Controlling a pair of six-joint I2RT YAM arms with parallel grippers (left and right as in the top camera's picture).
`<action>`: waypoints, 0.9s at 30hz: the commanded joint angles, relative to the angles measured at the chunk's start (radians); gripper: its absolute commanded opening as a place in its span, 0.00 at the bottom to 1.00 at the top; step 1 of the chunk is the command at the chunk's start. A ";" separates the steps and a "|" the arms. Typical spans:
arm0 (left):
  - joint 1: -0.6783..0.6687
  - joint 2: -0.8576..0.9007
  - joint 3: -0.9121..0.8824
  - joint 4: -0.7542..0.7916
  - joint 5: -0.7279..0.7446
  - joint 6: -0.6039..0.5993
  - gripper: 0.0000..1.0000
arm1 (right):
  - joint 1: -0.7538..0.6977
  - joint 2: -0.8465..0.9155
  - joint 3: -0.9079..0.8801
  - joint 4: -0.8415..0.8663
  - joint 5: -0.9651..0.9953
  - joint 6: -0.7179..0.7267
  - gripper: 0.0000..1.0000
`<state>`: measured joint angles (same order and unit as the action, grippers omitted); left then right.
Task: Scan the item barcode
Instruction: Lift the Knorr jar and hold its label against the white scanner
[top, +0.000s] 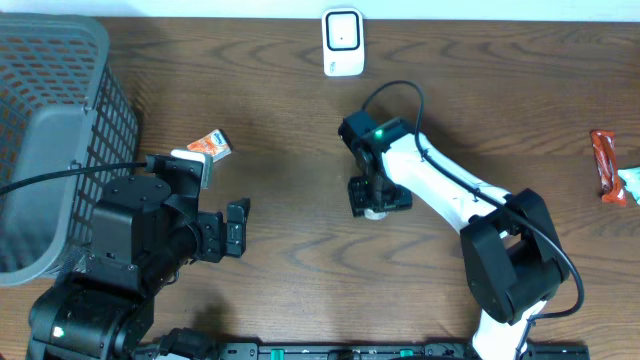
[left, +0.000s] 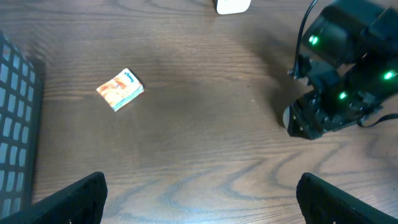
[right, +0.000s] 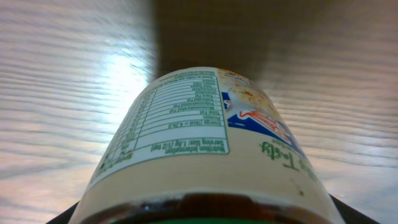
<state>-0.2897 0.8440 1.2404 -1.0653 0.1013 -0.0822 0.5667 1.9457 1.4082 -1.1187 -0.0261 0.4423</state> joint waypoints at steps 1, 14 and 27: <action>0.003 -0.002 0.011 0.003 -0.009 -0.002 0.98 | -0.004 0.000 0.066 -0.018 0.024 -0.019 0.56; 0.003 -0.002 0.011 0.003 -0.009 -0.002 0.98 | -0.002 -0.035 0.140 0.061 0.030 -0.037 0.52; 0.003 -0.003 0.011 0.003 -0.009 -0.002 0.98 | -0.002 -0.216 0.140 0.345 0.265 -0.144 0.54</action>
<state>-0.2897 0.8440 1.2404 -1.0657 0.1013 -0.0822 0.5667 1.7821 1.5238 -0.8288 0.1455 0.3634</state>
